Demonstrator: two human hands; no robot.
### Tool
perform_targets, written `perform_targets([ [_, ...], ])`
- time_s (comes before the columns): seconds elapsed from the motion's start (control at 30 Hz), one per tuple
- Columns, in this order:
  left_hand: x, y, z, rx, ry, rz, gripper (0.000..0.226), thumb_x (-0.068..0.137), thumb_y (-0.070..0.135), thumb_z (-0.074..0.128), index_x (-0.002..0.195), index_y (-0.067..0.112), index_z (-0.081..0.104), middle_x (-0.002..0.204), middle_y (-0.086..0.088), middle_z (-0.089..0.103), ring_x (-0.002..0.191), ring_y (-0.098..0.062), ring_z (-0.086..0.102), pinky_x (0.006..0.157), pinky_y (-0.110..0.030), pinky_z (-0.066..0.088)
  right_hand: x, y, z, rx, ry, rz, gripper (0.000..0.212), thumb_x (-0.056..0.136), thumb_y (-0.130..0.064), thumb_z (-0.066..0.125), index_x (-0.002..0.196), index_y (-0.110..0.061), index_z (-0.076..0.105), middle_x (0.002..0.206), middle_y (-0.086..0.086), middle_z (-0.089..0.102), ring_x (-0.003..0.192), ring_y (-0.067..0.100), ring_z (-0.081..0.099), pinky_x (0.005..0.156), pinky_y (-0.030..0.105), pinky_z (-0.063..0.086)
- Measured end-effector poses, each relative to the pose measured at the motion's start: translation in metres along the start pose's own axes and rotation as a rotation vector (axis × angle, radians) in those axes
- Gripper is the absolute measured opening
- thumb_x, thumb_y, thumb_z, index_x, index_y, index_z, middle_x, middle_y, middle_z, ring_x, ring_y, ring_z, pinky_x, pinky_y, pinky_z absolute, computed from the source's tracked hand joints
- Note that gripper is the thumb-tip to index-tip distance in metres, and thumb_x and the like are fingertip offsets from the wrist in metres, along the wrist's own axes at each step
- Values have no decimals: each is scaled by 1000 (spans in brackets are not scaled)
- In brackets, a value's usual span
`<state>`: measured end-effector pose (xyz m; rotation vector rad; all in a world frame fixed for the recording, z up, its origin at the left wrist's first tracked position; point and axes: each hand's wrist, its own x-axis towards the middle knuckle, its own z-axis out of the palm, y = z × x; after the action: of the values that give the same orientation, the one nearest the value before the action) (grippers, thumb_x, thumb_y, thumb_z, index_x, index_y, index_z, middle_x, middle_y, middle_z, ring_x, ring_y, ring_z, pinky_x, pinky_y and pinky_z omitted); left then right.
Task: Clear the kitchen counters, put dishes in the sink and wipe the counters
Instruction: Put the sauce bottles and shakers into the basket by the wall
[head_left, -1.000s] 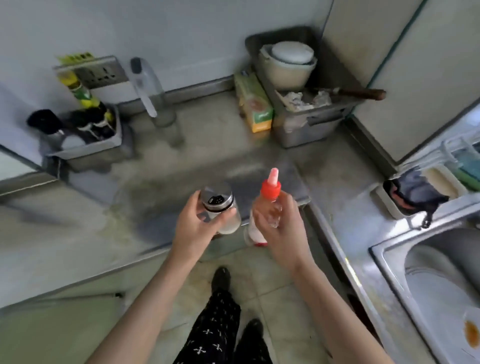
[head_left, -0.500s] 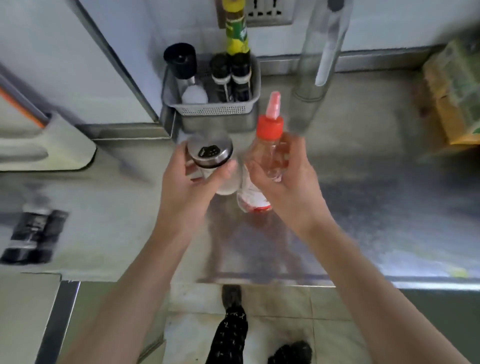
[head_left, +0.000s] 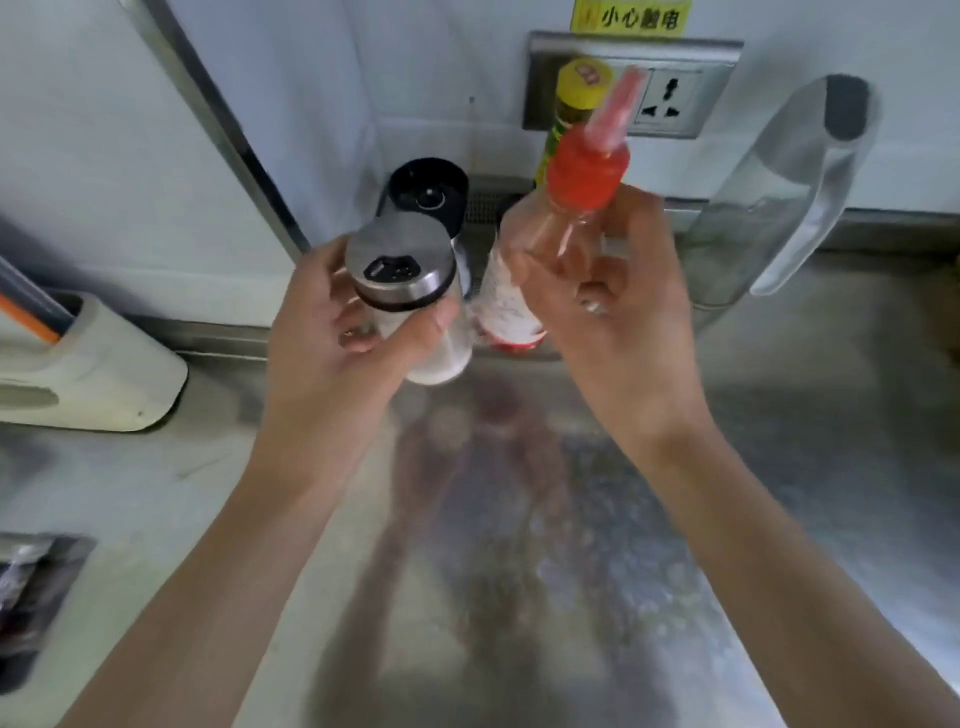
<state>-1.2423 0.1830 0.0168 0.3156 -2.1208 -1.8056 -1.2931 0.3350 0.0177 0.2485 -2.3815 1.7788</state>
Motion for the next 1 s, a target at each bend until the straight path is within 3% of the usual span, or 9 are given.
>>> perform_targets([
  [0.07, 17, 11, -2, 28, 39, 62, 45, 68, 22, 77, 107, 27, 55, 103, 11, 66, 93, -1, 63, 76, -16, 48, 28, -10, 2, -14, 38, -99, 42, 81, -30, 70, 114, -20, 45, 106, -2, 56, 94, 14, 59, 80, 32, 52],
  [0.2, 60, 32, -5, 68, 83, 202, 52, 74, 24, 74, 120, 9, 54, 113, 3, 66, 104, -7, 62, 90, -25, 48, 70, -19, 7, -47, 59, -248, 46, 84, -30, 67, 119, -10, 46, 108, 2, 58, 96, 17, 58, 82, 36, 51],
  [0.37, 100, 35, 12, -39, 163, 232, 54, 75, 13, 74, 122, 2, 49, 116, -4, 63, 107, -11, 61, 90, -25, 48, 95, -2, 22, 1, -15, -222, 50, 82, -31, 67, 123, -15, 43, 115, 6, 57, 105, 24, 57, 87, 41, 50],
  [0.57, 125, 26, 33, -122, 167, 219, 49, 76, 4, 70, 119, 5, 47, 110, 3, 61, 106, -8, 60, 89, -21, 46, 110, 4, 37, 37, 32, -262, 57, 79, -32, 65, 127, -12, 43, 119, 6, 50, 111, 30, 50, 90, 47, 46],
  [0.63, 134, 22, 37, -117, 176, 209, 49, 74, 9, 72, 117, 10, 47, 110, 4, 61, 106, -8, 60, 90, -22, 46, 116, 6, 42, 20, 47, -279, 56, 80, -22, 68, 127, -5, 43, 121, 12, 48, 111, 23, 48, 95, 36, 45],
  [0.67, 137, 19, 39, -100, 184, 206, 50, 72, 14, 74, 115, 15, 48, 110, 5, 61, 106, -9, 60, 91, -24, 46, 119, 7, 45, -7, 53, -296, 55, 80, -15, 69, 126, 0, 43, 121, 15, 48, 109, 17, 46, 96, 23, 42],
  [0.77, 147, 10, 42, -41, 183, 196, 50, 69, 21, 74, 113, 21, 51, 114, 0, 62, 109, -13, 59, 98, -38, 46, 124, 12, 53, -68, 47, -326, 52, 79, -4, 70, 122, 8, 43, 119, 23, 47, 103, 9, 40, 86, -2, 29],
  [0.87, 151, 1, 41, -25, 146, 170, 58, 70, 17, 75, 122, 8, 52, 118, -6, 61, 111, -17, 58, 99, -43, 45, 130, 18, 56, -91, 21, -297, 50, 81, -6, 69, 121, 6, 42, 119, 22, 49, 103, 16, 43, 84, -1, 31],
  [1.0, 153, -8, 38, -14, 118, 141, 62, 69, 14, 74, 125, 4, 48, 121, -8, 59, 113, -18, 57, 102, -43, 42, 136, 22, 52, -135, -36, -274, 46, 83, -7, 67, 122, 1, 44, 118, 15, 53, 101, 18, 49, 82, 2, 33],
])
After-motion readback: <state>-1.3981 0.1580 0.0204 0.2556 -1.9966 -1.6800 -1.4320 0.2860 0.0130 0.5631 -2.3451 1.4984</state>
